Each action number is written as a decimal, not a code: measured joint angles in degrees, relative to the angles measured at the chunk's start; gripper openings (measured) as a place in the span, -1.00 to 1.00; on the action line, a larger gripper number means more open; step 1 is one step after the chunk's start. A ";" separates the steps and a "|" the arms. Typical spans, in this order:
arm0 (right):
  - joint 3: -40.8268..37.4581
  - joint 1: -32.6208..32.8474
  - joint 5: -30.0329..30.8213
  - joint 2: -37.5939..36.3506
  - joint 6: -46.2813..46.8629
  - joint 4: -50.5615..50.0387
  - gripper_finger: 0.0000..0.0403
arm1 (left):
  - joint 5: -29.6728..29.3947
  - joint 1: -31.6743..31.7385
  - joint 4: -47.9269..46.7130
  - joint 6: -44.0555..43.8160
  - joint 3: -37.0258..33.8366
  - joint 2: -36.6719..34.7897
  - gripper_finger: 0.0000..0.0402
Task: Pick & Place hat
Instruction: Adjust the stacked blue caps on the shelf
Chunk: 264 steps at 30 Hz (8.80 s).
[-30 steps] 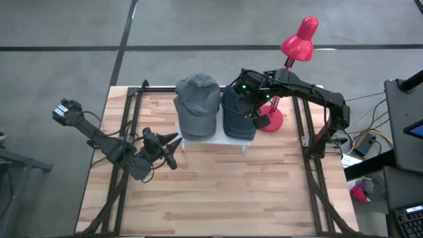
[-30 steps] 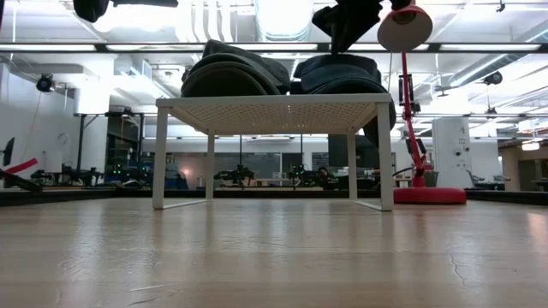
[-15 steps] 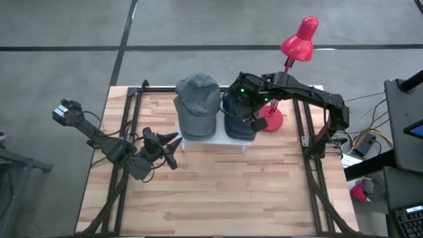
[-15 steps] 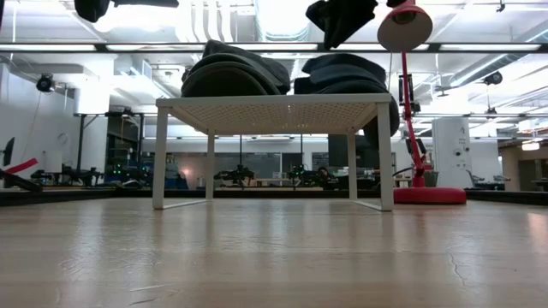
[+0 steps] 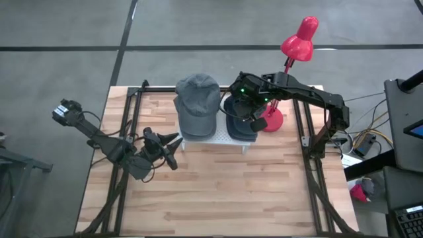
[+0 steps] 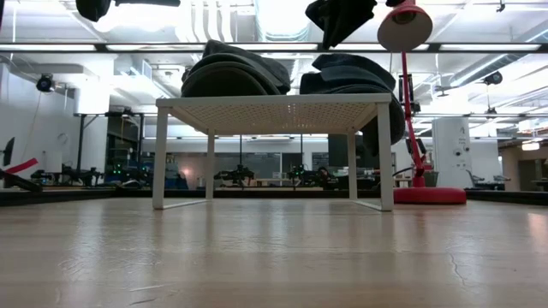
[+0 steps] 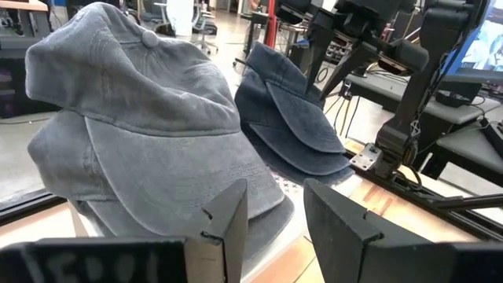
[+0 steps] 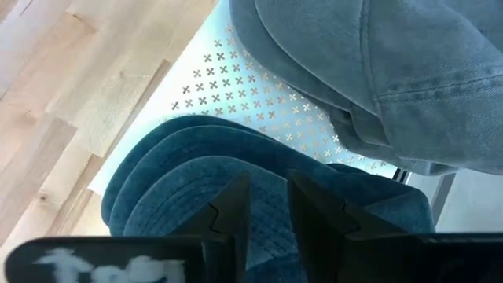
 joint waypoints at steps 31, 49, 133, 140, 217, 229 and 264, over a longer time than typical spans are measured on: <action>4.76 1.93 3.08 -0.09 0.98 1.94 -0.53 | 0.91 0.02 1.12 0.70 0.00 0.37 -0.36; 0.64 -2.49 19.63 -12.70 23.76 -15.24 -0.45 | 1.62 0.02 2.73 -0.27 0.00 2.14 -0.36; -45.85 -21.00 -3.43 -30.01 27.21 29.44 -0.34 | 6.42 0.30 7.74 6.22 2.86 2.16 -0.36; -43.94 -21.00 -0.83 -30.14 25.70 25.96 -0.29 | 6.42 0.30 7.75 6.22 2.86 2.16 -0.36; -77.72 -22.64 -18.47 -33.11 49.49 64.61 -0.30 | 6.58 0.28 9.21 7.12 3.91 2.14 -0.36; -77.70 -22.62 -21.97 -33.90 51.74 64.85 -0.29 | 6.51 0.24 9.21 8.06 3.91 2.14 -0.36; -73.90 -16.65 -22.47 -33.92 52.63 62.86 -0.36 | 6.40 0.30 9.18 9.66 3.91 2.16 -0.36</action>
